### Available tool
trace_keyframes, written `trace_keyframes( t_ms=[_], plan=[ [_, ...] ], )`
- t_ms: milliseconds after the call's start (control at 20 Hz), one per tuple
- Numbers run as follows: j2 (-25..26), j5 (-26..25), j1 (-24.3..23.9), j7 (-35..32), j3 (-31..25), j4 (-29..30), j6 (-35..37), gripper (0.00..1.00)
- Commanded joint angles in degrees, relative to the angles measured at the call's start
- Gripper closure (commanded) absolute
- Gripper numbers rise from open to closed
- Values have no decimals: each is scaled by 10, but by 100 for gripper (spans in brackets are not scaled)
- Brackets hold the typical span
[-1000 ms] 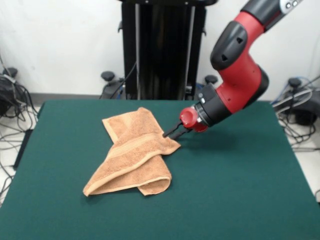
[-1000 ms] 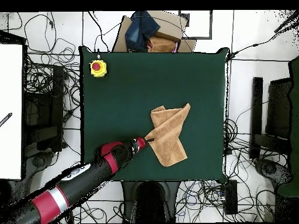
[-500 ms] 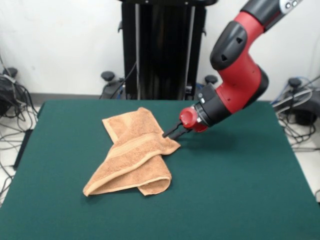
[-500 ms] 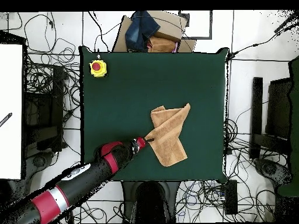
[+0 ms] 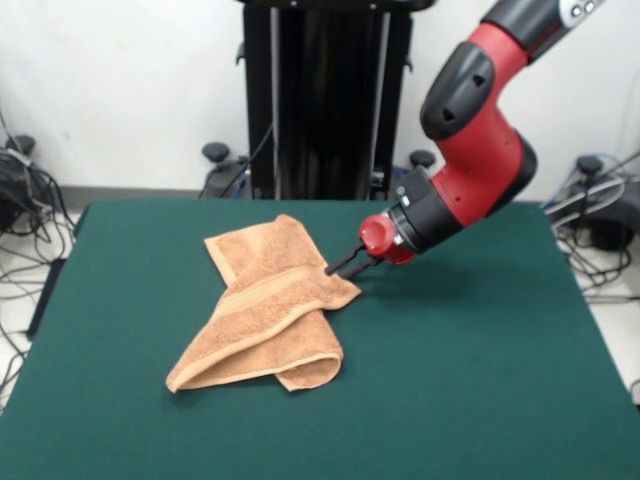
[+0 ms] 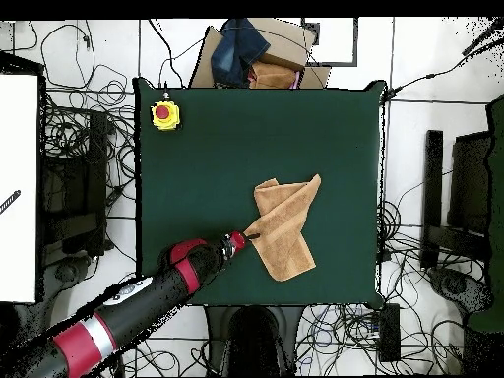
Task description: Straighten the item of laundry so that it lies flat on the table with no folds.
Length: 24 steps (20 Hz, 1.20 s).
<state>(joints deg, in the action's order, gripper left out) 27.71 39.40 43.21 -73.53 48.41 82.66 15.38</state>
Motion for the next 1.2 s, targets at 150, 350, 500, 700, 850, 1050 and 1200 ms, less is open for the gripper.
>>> trace_keyframes(
  t_ms=[150,350,500,700,850,1050,1200],
  plan=[
    [30,27,-14,-186,-77,-45,-82,0],
    [27,24,-17,-183,-79,-41,-84,0],
    [23,27,-21,-185,-86,-39,-91,0],
    [33,34,-12,-192,-75,-44,-82,0],
    [36,36,-8,-194,-70,-44,-80,0],
    [41,38,-6,-197,-67,-45,-80,0],
    [43,39,-3,-197,-64,-45,-78,0]
  ],
)
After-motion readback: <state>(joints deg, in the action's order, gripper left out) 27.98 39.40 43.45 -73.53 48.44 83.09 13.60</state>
